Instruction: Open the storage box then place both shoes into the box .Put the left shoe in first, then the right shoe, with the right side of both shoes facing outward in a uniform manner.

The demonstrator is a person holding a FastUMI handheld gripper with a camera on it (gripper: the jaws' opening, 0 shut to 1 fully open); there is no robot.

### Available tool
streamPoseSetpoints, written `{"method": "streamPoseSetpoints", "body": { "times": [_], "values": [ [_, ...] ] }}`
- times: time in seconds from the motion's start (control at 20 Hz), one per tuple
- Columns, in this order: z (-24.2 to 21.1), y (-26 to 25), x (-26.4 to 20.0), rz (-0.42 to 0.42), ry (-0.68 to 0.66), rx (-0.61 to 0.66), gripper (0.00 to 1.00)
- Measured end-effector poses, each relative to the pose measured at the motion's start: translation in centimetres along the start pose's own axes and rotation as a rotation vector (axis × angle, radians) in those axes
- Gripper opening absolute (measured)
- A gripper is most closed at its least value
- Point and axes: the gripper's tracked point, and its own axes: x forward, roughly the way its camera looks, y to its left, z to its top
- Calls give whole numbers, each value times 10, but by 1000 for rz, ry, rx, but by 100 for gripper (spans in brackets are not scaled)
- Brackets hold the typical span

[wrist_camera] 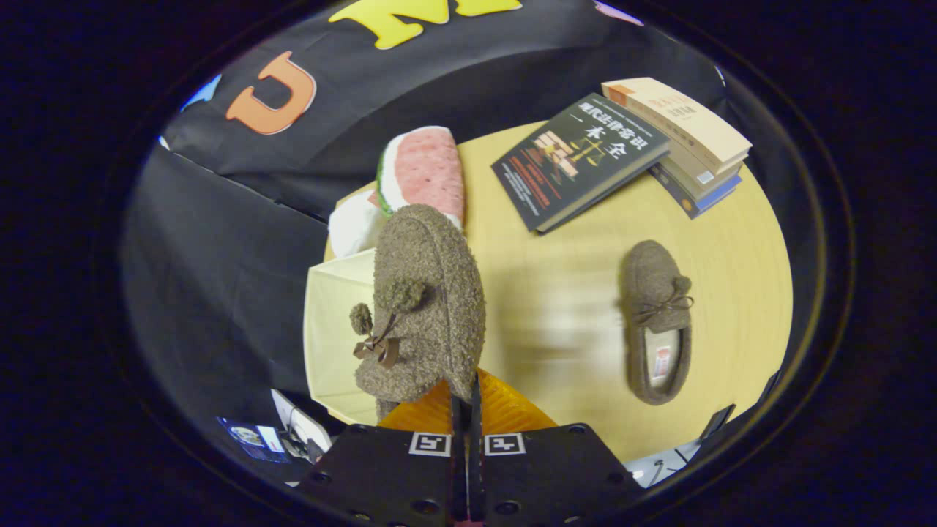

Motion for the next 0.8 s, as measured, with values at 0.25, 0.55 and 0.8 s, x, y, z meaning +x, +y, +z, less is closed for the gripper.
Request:
{"method": "streamPoseSetpoints", "body": {
  "times": [0.25,0.55,0.8],
  "values": [
    [-8,82,13,25,-1,-101,2],
    [-35,148,88,38,92,-44,2],
    [-37,150,151,-56,106,-15,2]
  ]
}}
